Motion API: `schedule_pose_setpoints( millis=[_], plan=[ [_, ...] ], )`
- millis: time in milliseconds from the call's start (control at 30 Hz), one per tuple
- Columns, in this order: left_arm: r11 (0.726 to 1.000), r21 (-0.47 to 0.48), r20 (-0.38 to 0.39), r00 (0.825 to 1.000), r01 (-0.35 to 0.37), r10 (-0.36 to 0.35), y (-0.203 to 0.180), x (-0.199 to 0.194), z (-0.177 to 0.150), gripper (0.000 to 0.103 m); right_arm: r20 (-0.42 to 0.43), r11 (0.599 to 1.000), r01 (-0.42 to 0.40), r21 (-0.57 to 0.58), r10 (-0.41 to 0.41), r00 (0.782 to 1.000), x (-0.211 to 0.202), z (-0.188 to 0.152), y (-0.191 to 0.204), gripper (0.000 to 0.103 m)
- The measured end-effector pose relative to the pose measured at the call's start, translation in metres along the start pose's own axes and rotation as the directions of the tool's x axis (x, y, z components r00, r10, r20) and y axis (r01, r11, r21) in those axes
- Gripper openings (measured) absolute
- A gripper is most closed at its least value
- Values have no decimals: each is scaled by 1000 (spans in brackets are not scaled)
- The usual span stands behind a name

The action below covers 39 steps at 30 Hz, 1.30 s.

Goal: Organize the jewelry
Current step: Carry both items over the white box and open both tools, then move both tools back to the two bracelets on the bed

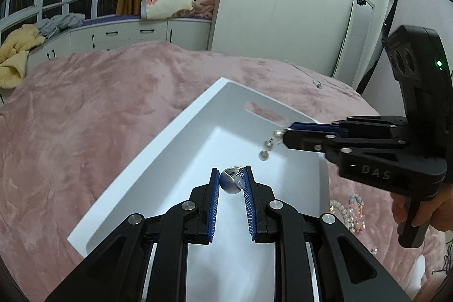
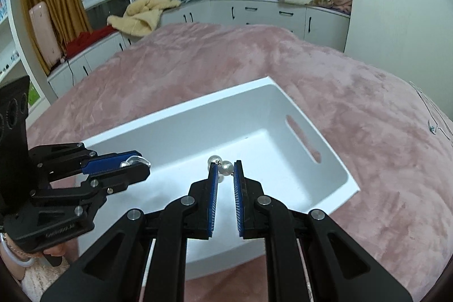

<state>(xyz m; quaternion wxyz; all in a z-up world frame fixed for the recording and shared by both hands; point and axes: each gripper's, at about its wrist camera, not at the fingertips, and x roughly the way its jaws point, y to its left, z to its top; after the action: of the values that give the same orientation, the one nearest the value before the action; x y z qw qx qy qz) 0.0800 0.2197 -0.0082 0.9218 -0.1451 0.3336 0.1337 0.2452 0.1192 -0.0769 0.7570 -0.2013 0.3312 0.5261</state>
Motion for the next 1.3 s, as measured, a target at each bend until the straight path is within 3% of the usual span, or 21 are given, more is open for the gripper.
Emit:
schedule_pose_setpoints(
  millis=[133,167,233,367,600,833,967,1033,1100,1300],
  plan=[
    [1000,-22,-19,1000,-3,3,5,7,-2,23,-28,1000,3,-2,-3,1000,12,3,5,14],
    [1000,-29,-17,1000,-4,4,7,7,-2,25,-34,1000,7,-2,-7,999,14,4,7,20],
    [999,-35,-8,1000,-1,1,8,4,-3,31,-34,1000,7,-4,-7,999,16,5,9,30],
    [999,-31,31,999,-11,12,7,-4,-2,61,-9,1000,25,5,-25,1000,10,7,9,48],
    [999,11,144,989,33,-35,-6,-26,1,71,108,993,109,33,-112,988,-39,1,-14,64],
    [980,157,270,949,123,-162,-52,-56,-10,87,91,964,229,135,-242,966,-81,-42,-73,70],
    [949,234,286,919,209,-273,-84,-63,-24,91,24,941,288,179,-297,955,-91,-83,-104,70],
    [942,229,272,913,246,-304,-99,-62,-29,91,-5,933,305,188,-310,951,-93,-100,-112,70],
    [939,210,242,916,271,-318,-115,-55,-35,91,-29,926,325,193,-326,945,-96,-119,-120,70],
    [934,266,140,949,238,-281,-155,-23,-55,91,-72,910,359,206,-351,933,-98,-163,-133,70]
  ],
)
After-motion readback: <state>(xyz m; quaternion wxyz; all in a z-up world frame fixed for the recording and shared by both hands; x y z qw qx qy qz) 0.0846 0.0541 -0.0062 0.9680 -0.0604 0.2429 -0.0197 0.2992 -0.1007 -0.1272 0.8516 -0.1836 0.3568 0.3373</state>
